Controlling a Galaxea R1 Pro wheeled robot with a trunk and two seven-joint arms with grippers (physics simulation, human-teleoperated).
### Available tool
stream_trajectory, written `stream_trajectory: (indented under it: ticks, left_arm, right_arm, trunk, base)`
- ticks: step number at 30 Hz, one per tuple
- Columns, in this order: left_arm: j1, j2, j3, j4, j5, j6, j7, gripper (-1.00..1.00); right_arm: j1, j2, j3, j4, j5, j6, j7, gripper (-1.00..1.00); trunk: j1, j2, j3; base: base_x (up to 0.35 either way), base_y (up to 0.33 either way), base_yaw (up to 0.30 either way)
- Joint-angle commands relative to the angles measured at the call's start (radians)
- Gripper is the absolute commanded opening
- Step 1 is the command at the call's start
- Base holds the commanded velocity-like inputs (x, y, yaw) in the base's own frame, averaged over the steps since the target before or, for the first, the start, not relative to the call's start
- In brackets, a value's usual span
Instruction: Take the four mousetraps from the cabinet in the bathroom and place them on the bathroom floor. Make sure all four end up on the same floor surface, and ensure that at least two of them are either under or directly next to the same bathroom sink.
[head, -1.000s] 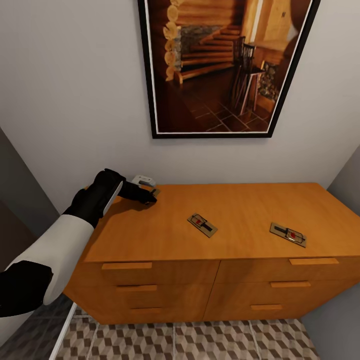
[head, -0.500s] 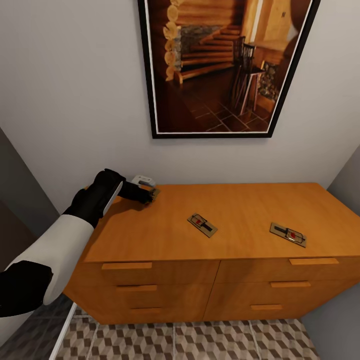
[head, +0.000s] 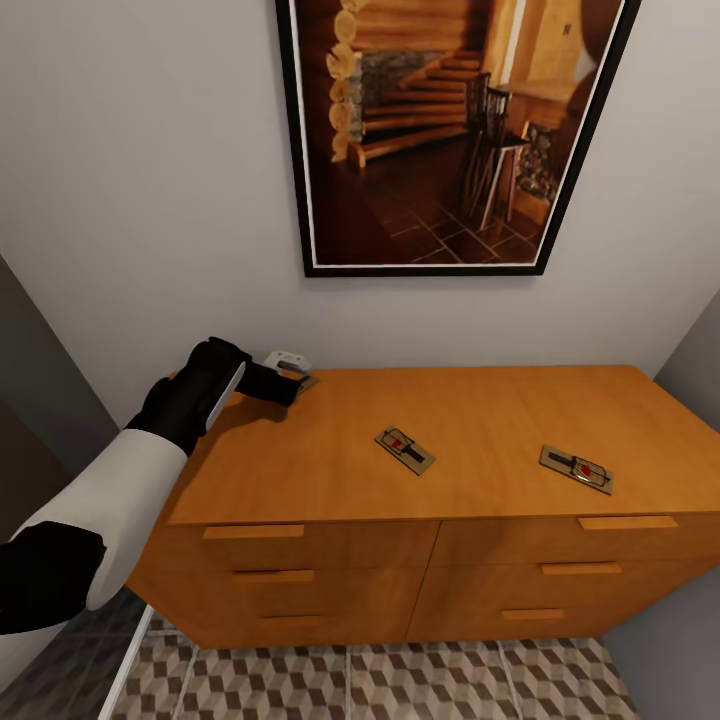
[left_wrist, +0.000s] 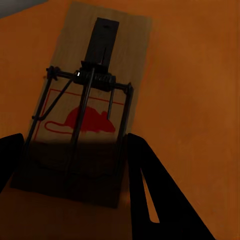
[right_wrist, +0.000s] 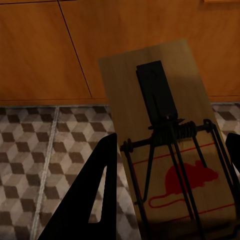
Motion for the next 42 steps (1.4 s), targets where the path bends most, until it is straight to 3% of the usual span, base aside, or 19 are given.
stream_trajectory:
  ticks: [1,13,22,42]
  left_arm:
    - [0.000,0.001,-0.003,0.009,-0.021,0.000,-0.009,-1.00]
    - [0.000,0.001,0.001,0.005,-0.021,0.001,-0.009,-1.00]
    - [0.000,0.001,0.000,-0.081,-0.020,0.003,-0.009,-1.00]
    - [0.000,0.003,0.000,-0.084,-0.020,0.002,-0.009,-1.00]
  right_arm:
    - [0.000,0.000,0.007,0.001,-0.013,-0.003,0.009,-1.00]
    - [0.000,0.000,0.007,0.001,-0.013,-0.003,0.009,-1.00]
    - [0.000,0.000,0.007,0.001,-0.013,-0.003,0.009,-1.00]
    - [0.000,0.000,0.007,0.001,-0.013,-0.003,0.009,-1.00]
  trunk:
    - [0.000,0.000,-0.001]
    - [0.000,0.000,-0.001]
    - [0.000,0.000,-0.001]
    - [0.000,0.000,-0.001]
  base:
    - [0.000,0.000,0.000]
    - [0.000,0.000,0.000]
    - [0.000,0.000,0.000]
    - [-0.027,0.000,0.000]
